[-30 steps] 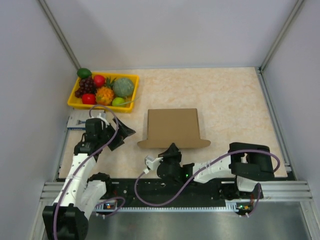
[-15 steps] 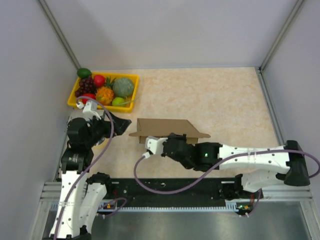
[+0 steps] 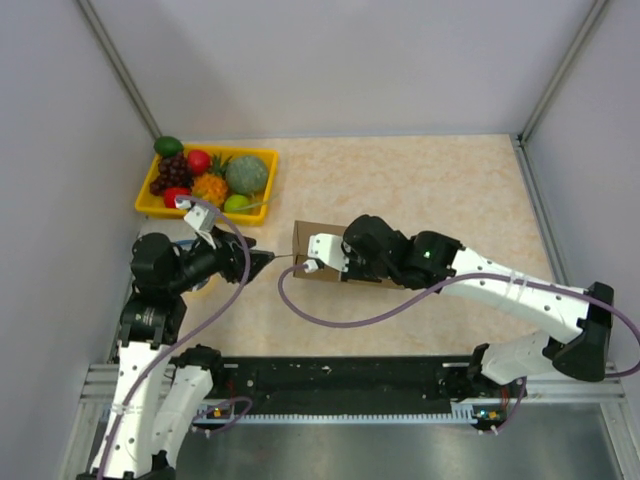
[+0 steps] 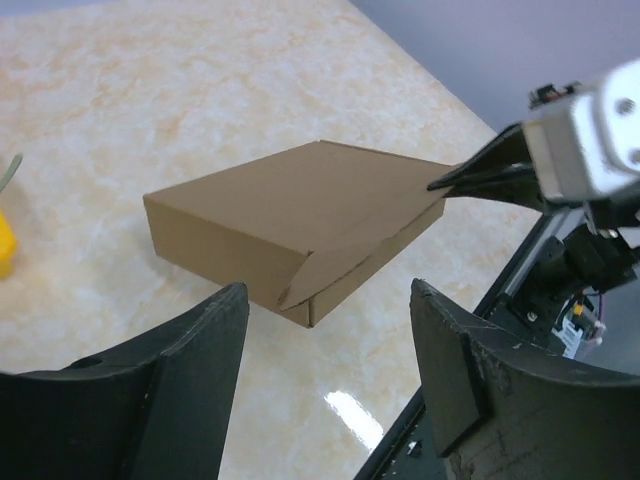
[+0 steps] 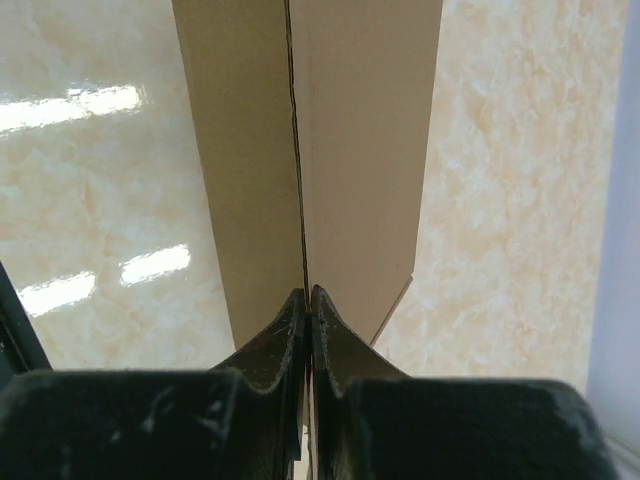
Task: Fold the paper box
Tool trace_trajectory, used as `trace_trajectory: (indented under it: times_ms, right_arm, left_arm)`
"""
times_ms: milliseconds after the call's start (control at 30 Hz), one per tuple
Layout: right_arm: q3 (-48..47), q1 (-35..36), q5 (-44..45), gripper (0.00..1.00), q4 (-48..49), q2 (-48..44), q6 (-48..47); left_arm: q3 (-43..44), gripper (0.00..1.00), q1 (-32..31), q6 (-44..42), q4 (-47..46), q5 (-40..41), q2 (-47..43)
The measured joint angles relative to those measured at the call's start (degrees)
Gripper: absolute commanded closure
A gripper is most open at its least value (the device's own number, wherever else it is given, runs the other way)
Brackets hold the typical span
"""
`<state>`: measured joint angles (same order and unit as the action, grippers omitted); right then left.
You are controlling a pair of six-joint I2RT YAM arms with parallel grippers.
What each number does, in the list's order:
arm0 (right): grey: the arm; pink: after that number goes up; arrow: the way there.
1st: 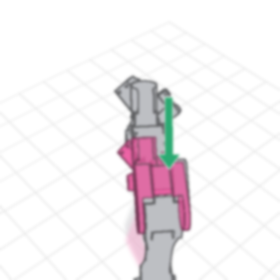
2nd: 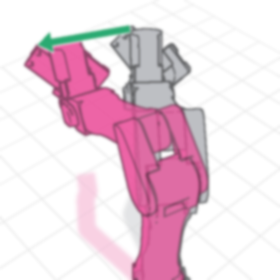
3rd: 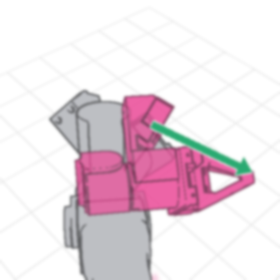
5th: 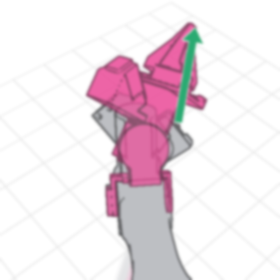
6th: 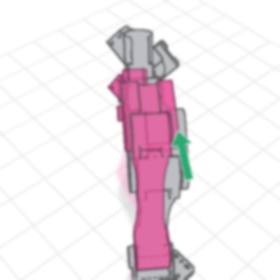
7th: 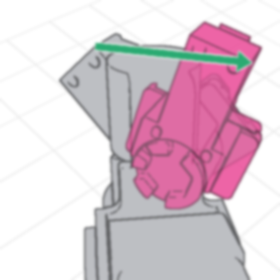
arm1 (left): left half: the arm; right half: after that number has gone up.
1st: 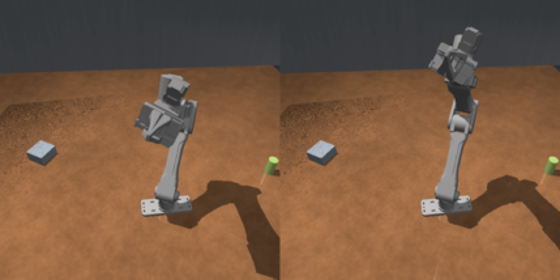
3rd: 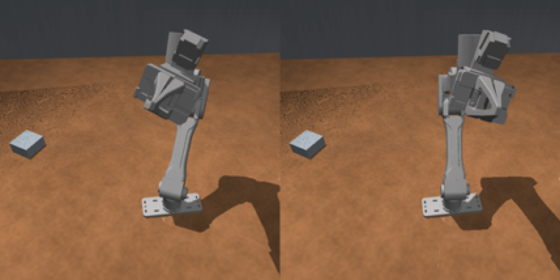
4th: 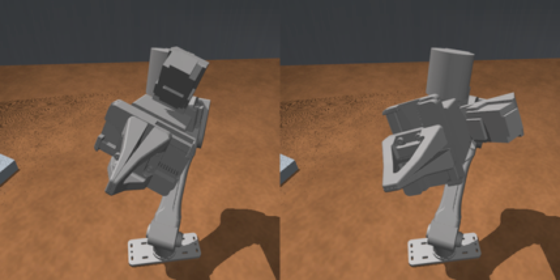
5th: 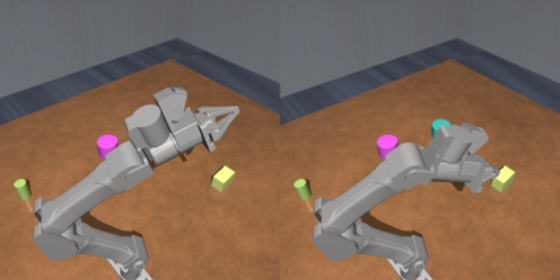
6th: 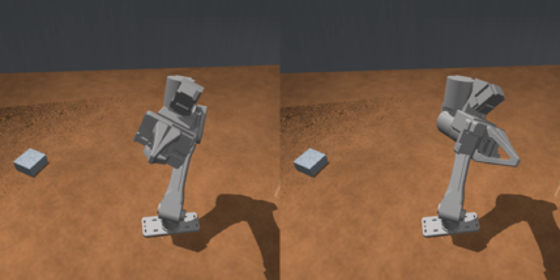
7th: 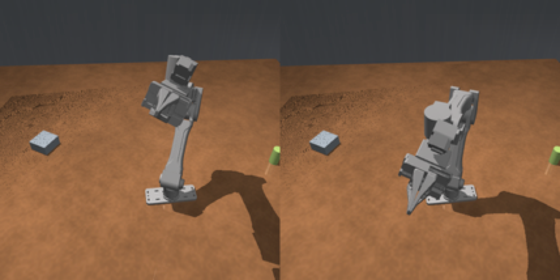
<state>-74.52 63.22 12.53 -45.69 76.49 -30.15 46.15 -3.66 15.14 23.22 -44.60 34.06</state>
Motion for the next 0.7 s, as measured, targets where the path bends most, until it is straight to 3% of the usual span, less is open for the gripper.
trace_trajectory:
  times_ms: [233, 500, 700]
  right_arm:
    - [-6.97, -1.2, -5.4, 1.0, -8.87, 0.5, 1.99]
    - [-18.29, -1.14, -14.21, 1.0, -18.88, 0.66, 7.87]
    - [-19.39, -1.62, -16.81, 1.0, -22.45, 5.35, 8.92]
  left_arm:
    - [-0.85, 0.3, -11.39, -8.46, -5.09, 3.48, -3.13]
    - [-0.79, 0.26, -12.15, -4.17, -12.24, 6.86, -8.63]
    - [1.05, 0.29, -12.24, -2.62, -7.72, 9.22, -7.63]
